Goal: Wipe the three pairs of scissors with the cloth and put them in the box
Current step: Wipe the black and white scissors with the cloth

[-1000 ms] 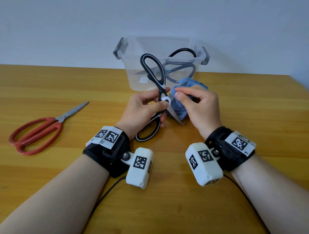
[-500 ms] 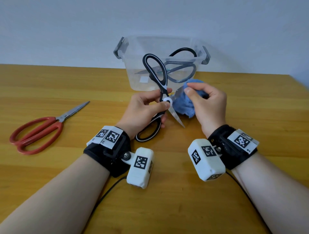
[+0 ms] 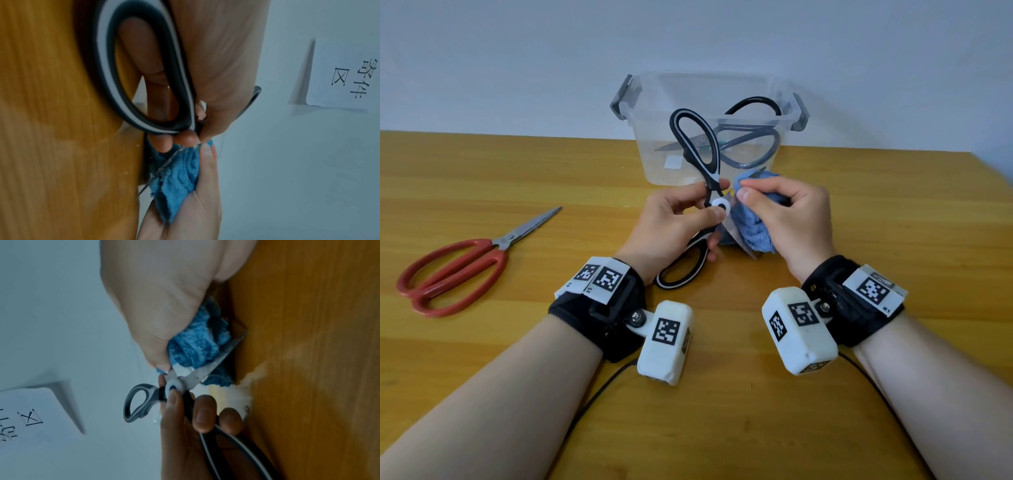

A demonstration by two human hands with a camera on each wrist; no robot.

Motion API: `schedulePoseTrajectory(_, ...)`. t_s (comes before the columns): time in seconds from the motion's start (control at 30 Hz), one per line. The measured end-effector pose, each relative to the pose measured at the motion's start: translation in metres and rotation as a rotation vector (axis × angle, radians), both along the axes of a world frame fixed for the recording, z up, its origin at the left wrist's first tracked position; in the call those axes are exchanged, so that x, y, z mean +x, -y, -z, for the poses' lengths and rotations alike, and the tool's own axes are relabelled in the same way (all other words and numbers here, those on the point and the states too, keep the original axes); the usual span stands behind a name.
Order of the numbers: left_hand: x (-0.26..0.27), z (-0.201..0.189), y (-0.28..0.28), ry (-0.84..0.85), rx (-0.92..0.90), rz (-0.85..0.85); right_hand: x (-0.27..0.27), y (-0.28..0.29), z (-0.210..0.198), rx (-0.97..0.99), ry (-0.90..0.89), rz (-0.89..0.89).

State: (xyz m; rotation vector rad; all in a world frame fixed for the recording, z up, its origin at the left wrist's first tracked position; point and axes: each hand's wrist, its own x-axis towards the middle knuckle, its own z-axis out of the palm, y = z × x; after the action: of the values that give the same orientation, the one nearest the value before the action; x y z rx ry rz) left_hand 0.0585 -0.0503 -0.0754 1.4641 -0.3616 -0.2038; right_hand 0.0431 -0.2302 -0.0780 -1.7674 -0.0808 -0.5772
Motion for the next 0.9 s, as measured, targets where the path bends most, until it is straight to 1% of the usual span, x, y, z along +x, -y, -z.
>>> schedulePoseTrajectory(0.13,0.002,0.002,0.000,-0.025,-0.003,-0.009,0.009,0.008,0.003,0.194,-0.005,0.230)
schedulePoseTrajectory(0.2,0.005,0.004,0.000,-0.028,-0.012,-0.020,0.011,0.011,0.002,0.245,0.026,0.256)
schedulePoseTrajectory(0.27,0.006,0.005,0.000,-0.018,-0.007,-0.030,0.010,0.010,0.002,0.232,0.046,0.209)
schedulePoseTrajectory(0.33,0.005,0.005,0.001,-0.021,0.002,-0.042,0.007,0.006,0.001,0.176,0.028,0.080)
schedulePoseTrajectory(0.4,0.005,0.005,0.000,-0.020,0.014,-0.040,0.003,0.003,0.001,0.046,0.013,-0.089)
schedulePoseTrajectory(0.43,0.004,0.004,-0.001,-0.016,0.024,-0.027,0.002,0.002,0.001,-0.019,0.012,-0.144)
schedulePoseTrajectory(0.5,0.002,0.001,-0.002,-0.006,0.041,0.010,0.000,0.001,-0.001,-0.051,-0.003,-0.164)
schedulePoseTrajectory(0.6,0.001,0.001,-0.002,0.012,0.017,0.037,0.000,0.000,-0.001,0.018,-0.001,-0.077)
schedulePoseTrajectory(0.77,0.001,0.003,0.000,-0.039,-0.013,0.008,0.011,0.012,0.005,0.210,0.016,0.231)
schedulePoseTrajectory(0.8,0.002,0.003,0.000,-0.043,-0.020,0.007,0.013,0.015,0.006,0.256,0.025,0.270)
schedulePoseTrajectory(0.83,0.002,0.004,0.000,-0.042,-0.024,0.006,0.015,0.017,0.007,0.291,0.037,0.292)
schedulePoseTrajectory(0.9,0.002,0.003,0.000,-0.029,-0.029,0.004,0.017,0.017,0.007,0.289,0.070,0.292)
